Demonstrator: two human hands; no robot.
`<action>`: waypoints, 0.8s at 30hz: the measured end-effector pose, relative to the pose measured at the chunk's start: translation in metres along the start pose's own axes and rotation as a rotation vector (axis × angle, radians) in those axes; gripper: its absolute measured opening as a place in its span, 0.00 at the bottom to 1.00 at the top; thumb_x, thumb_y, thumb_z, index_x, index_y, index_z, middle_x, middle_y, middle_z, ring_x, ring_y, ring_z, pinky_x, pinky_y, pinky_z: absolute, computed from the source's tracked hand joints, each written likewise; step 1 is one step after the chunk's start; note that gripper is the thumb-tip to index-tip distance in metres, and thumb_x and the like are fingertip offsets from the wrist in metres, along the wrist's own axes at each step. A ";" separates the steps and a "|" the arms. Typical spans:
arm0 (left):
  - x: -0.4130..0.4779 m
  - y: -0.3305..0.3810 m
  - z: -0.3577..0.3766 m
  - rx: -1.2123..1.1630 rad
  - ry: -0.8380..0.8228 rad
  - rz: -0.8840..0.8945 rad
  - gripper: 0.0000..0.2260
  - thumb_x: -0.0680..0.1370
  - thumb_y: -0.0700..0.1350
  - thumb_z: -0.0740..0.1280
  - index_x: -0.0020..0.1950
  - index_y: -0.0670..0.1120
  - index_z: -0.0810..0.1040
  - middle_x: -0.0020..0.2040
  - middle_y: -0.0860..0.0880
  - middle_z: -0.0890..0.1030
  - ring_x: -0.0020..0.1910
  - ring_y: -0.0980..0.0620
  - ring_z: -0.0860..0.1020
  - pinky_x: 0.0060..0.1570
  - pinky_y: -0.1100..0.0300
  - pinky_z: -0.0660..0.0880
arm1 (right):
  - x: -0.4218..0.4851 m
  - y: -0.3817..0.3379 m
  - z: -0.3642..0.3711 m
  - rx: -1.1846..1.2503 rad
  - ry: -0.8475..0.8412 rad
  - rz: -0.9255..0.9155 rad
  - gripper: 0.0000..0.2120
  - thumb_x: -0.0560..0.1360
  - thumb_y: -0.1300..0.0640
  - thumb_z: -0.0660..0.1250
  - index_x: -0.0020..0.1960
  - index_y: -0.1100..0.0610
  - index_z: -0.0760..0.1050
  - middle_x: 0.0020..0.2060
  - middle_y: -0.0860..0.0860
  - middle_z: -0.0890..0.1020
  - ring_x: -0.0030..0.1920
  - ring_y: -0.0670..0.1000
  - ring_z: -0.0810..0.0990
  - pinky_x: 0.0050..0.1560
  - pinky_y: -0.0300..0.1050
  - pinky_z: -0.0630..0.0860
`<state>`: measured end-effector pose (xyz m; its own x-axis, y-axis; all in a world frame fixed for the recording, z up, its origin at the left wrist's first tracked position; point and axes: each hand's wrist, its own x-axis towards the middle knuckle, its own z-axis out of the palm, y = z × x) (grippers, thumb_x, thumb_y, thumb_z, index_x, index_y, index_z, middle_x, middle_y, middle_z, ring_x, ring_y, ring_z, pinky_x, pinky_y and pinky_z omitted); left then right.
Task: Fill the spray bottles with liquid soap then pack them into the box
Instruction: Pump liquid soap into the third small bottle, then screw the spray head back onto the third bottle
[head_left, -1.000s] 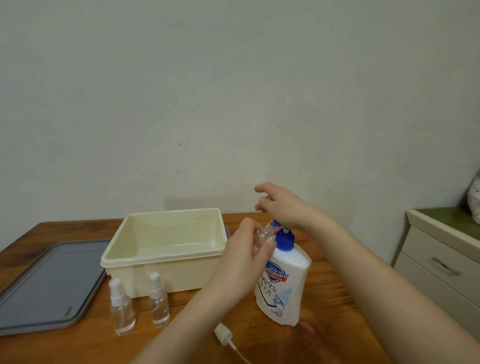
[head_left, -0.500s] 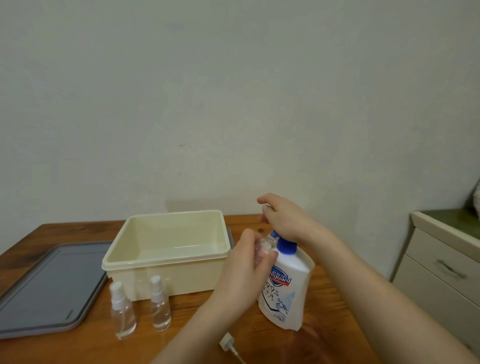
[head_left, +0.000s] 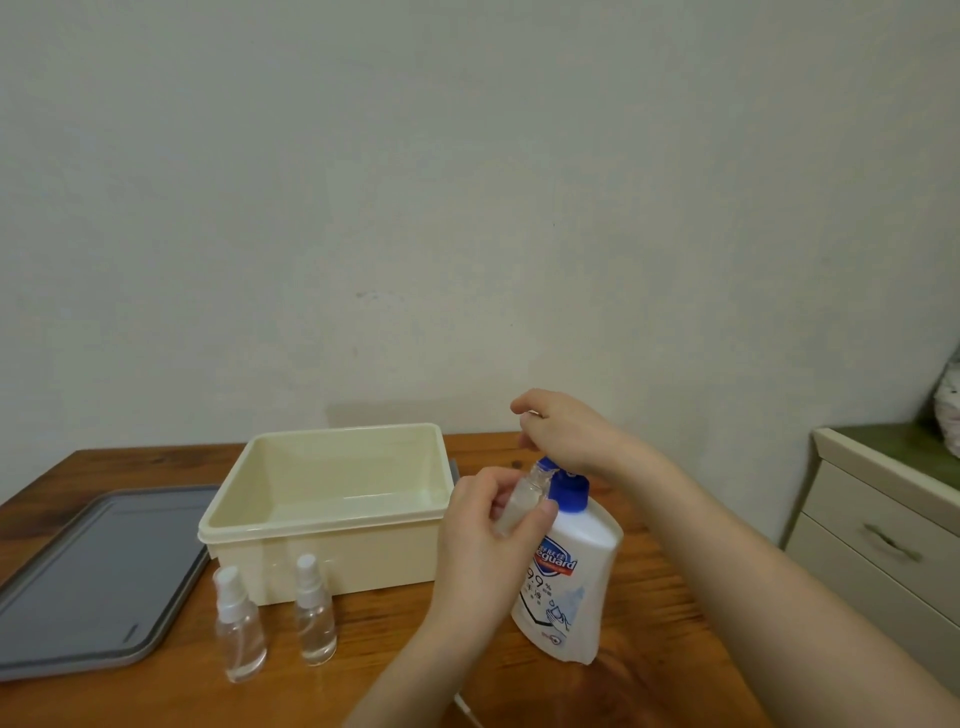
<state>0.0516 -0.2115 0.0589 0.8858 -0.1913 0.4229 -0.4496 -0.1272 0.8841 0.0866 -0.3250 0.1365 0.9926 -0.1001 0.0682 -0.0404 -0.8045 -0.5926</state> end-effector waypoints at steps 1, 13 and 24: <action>0.000 -0.001 0.000 -0.010 -0.001 -0.008 0.07 0.72 0.46 0.70 0.47 0.54 0.75 0.47 0.50 0.76 0.42 0.69 0.72 0.38 0.76 0.70 | -0.001 -0.001 0.000 0.009 -0.002 0.005 0.17 0.80 0.59 0.49 0.67 0.58 0.66 0.60 0.59 0.76 0.59 0.57 0.76 0.54 0.48 0.73; -0.001 0.012 -0.014 -0.123 -0.007 -0.083 0.09 0.71 0.41 0.71 0.46 0.53 0.76 0.40 0.54 0.76 0.37 0.60 0.73 0.34 0.75 0.71 | -0.004 -0.008 -0.013 0.178 -0.026 0.151 0.15 0.77 0.53 0.55 0.58 0.60 0.72 0.52 0.56 0.81 0.45 0.53 0.76 0.40 0.40 0.71; -0.005 0.034 -0.076 -0.021 0.215 -0.043 0.10 0.69 0.44 0.73 0.48 0.48 0.78 0.39 0.51 0.78 0.39 0.55 0.74 0.40 0.66 0.73 | -0.022 -0.063 -0.010 0.051 0.385 -0.198 0.16 0.76 0.61 0.54 0.50 0.71 0.75 0.46 0.66 0.81 0.48 0.65 0.78 0.50 0.57 0.76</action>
<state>0.0411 -0.1407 0.1021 0.9091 0.0262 0.4157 -0.4107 -0.1098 0.9051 0.0657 -0.2783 0.1802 0.8651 -0.1661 0.4732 0.1612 -0.8014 -0.5760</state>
